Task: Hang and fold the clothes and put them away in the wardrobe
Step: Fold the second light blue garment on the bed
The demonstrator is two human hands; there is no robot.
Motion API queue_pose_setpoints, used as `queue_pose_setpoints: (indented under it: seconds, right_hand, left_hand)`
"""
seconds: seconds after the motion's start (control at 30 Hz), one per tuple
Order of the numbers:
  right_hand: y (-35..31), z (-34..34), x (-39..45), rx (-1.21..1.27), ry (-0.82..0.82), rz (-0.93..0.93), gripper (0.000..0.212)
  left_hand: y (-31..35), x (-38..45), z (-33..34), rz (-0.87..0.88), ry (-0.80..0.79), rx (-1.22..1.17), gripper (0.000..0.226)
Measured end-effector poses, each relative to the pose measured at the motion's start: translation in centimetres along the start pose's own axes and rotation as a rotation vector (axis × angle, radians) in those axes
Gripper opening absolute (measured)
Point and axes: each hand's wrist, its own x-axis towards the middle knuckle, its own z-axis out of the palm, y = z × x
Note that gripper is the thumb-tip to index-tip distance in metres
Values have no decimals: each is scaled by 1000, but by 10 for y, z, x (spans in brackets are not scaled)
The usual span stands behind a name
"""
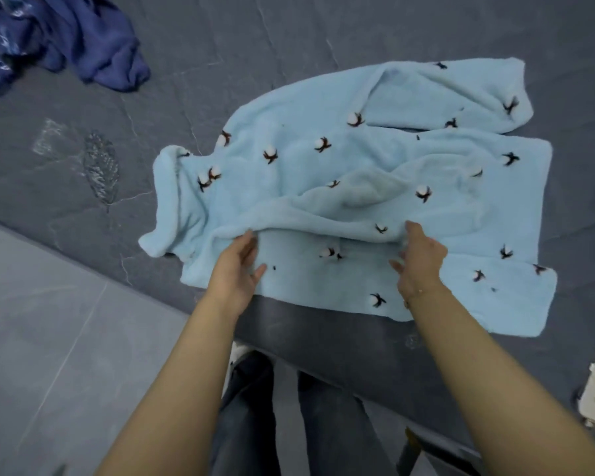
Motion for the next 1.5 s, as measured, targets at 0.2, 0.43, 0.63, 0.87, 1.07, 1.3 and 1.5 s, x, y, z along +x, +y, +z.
queue_pose_setpoints:
  seconds: [0.2, 0.43, 0.63, 0.87, 1.07, 1.3, 1.5]
  right_hand:
    - [-34, 15, 15, 282, -93, 415, 34]
    - [-72, -37, 17, 618, -392, 119, 40]
    - [-32, -108, 14, 722, -376, 263, 43]
    - [7, -145, 31, 910, -219, 247, 45]
    - [18, -156, 41, 777, -15, 350, 74]
    - [23, -141, 42, 271, 346, 215, 63]
    - [18, -144, 31, -623, 127, -590, 64]
  left_hand:
    - [15, 2, 38, -63, 121, -123, 38]
    - [9, -24, 38, 18, 29, -476, 16]
    - [-38, -40, 15, -53, -68, -597, 42]
    - [-31, -6, 6, -49, -74, -569, 41]
    - [-35, 4, 0, -27, 135, -319, 27]
    - [-20, -37, 7, -359, -13, 598, 33]
    - [-17, -47, 47, 399, -114, 1157, 17]
